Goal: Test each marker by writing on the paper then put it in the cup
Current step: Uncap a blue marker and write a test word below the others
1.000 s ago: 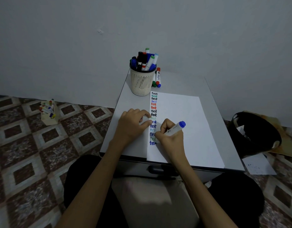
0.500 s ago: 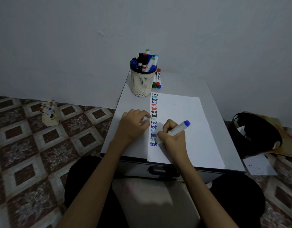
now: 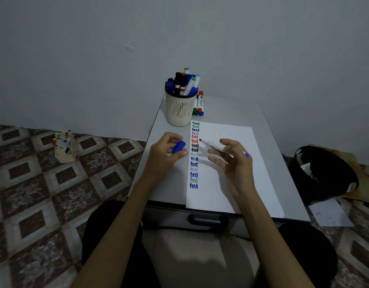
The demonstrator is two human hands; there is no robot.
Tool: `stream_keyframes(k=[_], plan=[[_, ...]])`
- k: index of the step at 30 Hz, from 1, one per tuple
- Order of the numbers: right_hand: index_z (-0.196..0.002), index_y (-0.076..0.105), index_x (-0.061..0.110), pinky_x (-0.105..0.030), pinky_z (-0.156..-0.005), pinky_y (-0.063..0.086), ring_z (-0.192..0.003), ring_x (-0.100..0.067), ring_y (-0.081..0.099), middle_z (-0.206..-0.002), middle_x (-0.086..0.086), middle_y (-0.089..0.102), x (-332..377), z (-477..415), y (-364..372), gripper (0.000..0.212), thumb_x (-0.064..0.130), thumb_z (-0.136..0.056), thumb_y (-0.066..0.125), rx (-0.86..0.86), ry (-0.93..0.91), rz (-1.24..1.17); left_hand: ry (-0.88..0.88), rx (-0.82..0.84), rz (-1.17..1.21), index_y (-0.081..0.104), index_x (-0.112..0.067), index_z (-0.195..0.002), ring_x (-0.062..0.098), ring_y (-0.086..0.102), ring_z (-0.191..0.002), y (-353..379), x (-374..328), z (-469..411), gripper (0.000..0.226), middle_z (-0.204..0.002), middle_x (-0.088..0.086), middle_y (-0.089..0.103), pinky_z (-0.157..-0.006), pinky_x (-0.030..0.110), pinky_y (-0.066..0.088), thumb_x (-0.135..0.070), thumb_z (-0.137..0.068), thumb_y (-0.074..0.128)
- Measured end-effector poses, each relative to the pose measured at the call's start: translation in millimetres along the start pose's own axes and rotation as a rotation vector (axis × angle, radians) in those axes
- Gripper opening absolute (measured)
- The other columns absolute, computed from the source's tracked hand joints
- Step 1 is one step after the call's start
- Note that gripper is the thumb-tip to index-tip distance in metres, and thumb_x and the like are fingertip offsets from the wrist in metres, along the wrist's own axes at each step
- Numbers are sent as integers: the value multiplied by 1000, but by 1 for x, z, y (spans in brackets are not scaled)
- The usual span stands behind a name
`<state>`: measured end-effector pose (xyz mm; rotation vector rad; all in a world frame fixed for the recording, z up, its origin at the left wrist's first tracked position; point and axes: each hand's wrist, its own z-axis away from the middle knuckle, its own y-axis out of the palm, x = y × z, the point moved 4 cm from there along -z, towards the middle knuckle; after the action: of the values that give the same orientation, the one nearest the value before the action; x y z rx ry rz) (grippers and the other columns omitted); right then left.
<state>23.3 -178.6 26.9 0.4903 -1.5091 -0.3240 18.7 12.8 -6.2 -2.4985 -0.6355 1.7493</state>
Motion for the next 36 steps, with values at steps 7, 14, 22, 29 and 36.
stream_keyframes(k=[7, 14, 22, 29, 36], plan=[[-91, 57, 0, -29, -61, 58, -60, -23, 66, -79, -17, 62, 1, -9, -13, 11, -9, -86, 57, -24, -98, 260, 61, 53, 16, 66, -17, -100, 5, 64, -87, -1, 0, -2, 29, -97, -1, 68, -78, 16, 51, -3, -76, 73], [-85, 56, 0, -29, -56, 55, -56, -23, 63, -76, -16, 66, -4, -14, -13, 12, -12, -85, 55, 35, -156, 396, 203, 98, -37, 65, -13, -105, 10, 62, -90, -2, -6, -2, 32, -98, 2, 65, -81, 20, 52, -4, -75, 72], [-99, 65, -3, -29, -64, 59, -70, -27, 71, -90, -15, 71, -7, -19, -3, 13, -4, -86, 63, 244, -63, 485, 171, 134, -67, 66, -1, -107, 12, 63, -84, -3, -3, -2, 34, -96, 9, 67, -75, 18, 52, -14, -76, 74], [-99, 73, 7, -15, -49, 44, -54, -6, 57, -70, -7, 70, -6, -25, -4, 15, 9, -86, 67, 329, -93, 700, 85, 101, 14, 68, -2, -100, 4, 66, -84, -6, -2, -2, 24, -93, 7, 68, -73, 13, 51, 1, -76, 70], [-95, 72, -2, -16, -43, 38, -43, -10, 45, -53, -5, 57, -15, -26, 0, 14, 7, -87, 66, 281, -2, 559, 198, 75, -68, 66, -9, -98, 0, 63, -82, -10, -6, -3, 24, -89, -8, 65, -74, 12, 49, 0, -76, 71]])
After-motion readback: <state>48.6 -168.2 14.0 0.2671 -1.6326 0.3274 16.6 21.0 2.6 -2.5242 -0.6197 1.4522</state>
